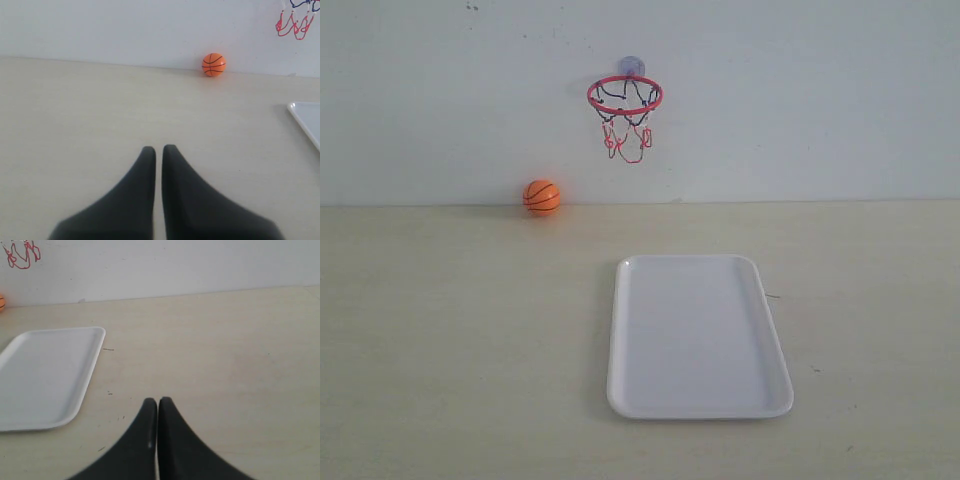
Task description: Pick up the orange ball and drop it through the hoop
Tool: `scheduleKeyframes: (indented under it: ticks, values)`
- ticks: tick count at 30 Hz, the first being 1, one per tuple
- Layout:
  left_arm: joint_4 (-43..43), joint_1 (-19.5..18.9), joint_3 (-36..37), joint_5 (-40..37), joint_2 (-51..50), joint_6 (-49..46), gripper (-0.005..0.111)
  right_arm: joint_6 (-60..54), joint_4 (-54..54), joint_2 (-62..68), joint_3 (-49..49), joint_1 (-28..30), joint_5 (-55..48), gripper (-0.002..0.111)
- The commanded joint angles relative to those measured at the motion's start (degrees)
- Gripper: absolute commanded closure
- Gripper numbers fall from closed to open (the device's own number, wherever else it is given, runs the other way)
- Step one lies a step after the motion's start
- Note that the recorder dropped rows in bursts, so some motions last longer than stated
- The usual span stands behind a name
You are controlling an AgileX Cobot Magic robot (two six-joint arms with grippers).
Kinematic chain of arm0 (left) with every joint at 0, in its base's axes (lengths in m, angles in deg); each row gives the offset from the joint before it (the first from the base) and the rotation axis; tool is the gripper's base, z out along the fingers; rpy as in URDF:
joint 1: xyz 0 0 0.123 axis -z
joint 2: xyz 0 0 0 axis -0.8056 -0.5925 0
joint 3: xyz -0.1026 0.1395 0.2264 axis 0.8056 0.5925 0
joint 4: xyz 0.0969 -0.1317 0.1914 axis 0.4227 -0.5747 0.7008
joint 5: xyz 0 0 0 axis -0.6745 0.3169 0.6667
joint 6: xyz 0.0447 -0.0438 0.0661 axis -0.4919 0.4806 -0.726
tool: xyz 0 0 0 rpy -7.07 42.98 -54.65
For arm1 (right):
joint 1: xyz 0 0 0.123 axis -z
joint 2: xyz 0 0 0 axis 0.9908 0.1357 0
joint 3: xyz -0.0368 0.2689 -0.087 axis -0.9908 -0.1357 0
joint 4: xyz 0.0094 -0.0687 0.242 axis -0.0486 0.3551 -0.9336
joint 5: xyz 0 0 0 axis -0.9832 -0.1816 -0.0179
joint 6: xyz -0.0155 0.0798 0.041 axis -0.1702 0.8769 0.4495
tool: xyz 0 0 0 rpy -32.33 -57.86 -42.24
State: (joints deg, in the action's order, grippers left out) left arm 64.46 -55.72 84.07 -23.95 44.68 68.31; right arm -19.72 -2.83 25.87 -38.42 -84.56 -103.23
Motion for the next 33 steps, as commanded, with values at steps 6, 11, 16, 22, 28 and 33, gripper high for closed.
scheduleKeyframes:
  ticks: [6,11,16,22,28,33]
  values:
    - [-0.2,-0.1,0.2,0.4,0.1,0.4,0.103,0.0,0.5,-0.3,0.0,-0.1,0.3,0.109]
    - [-0.2,-0.1,0.2,0.4,0.1,0.4,0.103,0.0,0.5,-0.3,0.0,-0.1,0.3,0.109]
    - [-0.2,-0.1,0.2,0.4,0.1,0.4,0.103,0.0,0.3,-0.3,0.0,-0.1,0.5,0.109]
    - [-0.2,-0.1,0.2,0.4,0.1,0.4,0.103,0.0,0.3,-0.3,0.0,-0.1,0.6,0.109]
    - [-0.2,-0.1,0.2,0.4,0.1,0.4,0.103,0.0,0.3,-0.3,0.0,-0.1,0.6,0.109]
    - [-0.2,-0.1,0.2,0.4,0.1,0.4,0.103,0.0,0.3,-0.3,0.0,-0.1,0.6,0.109]
